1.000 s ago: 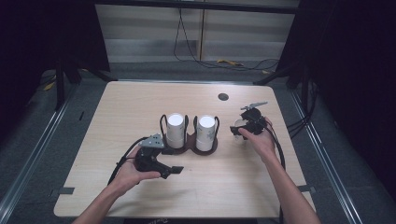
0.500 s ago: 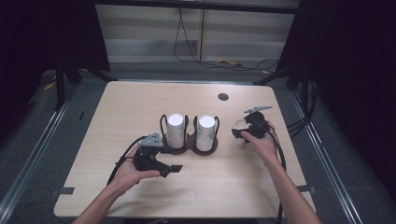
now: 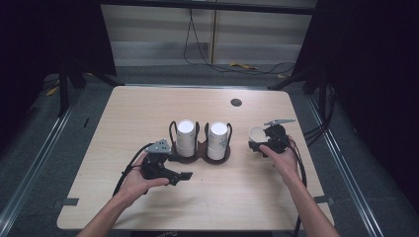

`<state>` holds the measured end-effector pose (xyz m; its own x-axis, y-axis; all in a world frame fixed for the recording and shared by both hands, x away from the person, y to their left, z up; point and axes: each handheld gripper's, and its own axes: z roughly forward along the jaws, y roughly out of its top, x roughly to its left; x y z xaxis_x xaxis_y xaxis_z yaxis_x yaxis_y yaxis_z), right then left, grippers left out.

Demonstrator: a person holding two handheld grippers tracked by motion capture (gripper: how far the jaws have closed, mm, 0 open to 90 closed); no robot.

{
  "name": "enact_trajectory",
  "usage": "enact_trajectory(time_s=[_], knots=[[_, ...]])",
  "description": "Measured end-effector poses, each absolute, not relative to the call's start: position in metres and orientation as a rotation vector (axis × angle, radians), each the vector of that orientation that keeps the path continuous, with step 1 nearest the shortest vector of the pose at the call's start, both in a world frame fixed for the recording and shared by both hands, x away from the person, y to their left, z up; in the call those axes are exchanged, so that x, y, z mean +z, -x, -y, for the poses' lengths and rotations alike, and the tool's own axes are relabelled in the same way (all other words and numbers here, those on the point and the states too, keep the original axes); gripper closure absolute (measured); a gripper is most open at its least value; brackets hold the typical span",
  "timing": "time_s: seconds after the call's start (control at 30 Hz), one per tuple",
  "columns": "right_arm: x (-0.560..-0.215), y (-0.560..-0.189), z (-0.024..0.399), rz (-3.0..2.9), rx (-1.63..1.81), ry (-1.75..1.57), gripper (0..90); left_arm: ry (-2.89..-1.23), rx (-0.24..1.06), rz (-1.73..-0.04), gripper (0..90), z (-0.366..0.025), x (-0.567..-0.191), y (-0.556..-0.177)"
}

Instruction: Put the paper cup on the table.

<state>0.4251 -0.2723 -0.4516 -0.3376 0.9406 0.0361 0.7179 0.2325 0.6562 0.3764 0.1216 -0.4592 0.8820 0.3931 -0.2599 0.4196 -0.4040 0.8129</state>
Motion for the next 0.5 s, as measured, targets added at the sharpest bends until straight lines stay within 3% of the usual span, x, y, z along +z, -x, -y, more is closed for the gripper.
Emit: enact_trajectory(time_s=[0.5], knots=[[-0.443, -0.376, 0.282, -2.049, 0.982, -1.532, 16.5, -2.06, 0.027, -0.648, 17.1, -0.134, -0.462, -0.375]])
